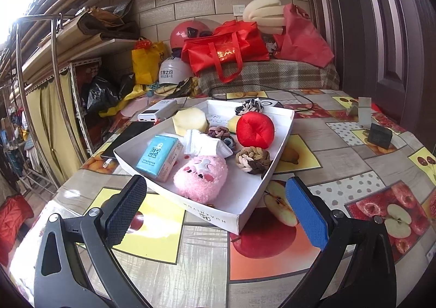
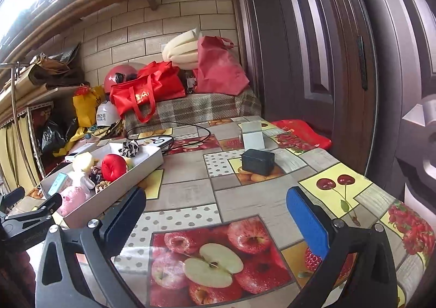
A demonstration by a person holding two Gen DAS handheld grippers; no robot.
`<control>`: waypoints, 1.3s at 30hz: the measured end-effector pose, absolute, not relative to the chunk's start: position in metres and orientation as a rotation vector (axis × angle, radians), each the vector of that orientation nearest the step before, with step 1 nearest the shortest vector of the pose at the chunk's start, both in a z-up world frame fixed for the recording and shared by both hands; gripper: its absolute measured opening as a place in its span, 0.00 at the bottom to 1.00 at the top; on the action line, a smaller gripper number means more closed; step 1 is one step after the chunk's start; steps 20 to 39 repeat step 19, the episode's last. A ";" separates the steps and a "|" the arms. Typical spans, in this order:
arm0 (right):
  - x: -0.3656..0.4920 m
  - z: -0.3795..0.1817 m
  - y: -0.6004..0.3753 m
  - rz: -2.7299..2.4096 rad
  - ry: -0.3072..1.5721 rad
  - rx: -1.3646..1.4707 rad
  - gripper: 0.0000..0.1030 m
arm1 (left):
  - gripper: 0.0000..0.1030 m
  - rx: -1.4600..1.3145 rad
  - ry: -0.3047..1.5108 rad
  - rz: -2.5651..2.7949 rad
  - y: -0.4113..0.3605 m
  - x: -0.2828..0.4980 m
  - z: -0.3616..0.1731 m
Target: Organize soft objects
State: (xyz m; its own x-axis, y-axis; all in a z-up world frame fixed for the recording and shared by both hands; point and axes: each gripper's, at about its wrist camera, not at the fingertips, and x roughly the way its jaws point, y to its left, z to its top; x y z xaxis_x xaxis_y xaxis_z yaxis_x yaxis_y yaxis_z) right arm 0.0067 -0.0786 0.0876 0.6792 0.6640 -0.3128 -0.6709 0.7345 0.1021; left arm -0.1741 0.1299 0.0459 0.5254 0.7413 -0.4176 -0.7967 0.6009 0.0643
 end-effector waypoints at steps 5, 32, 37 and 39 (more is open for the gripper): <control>0.008 0.085 -0.082 0.762 0.356 -0.003 1.00 | 1.00 -0.160 0.438 0.925 0.132 -0.174 0.045; 0.007 0.086 -0.082 0.759 0.363 -0.005 1.00 | 1.00 -0.176 0.447 0.914 0.135 -0.176 0.045; 0.007 0.086 -0.082 0.759 0.363 -0.005 1.00 | 1.00 -0.176 0.447 0.914 0.135 -0.176 0.045; 0.007 0.086 -0.082 0.759 0.363 -0.005 1.00 | 1.00 -0.176 0.447 0.914 0.135 -0.176 0.045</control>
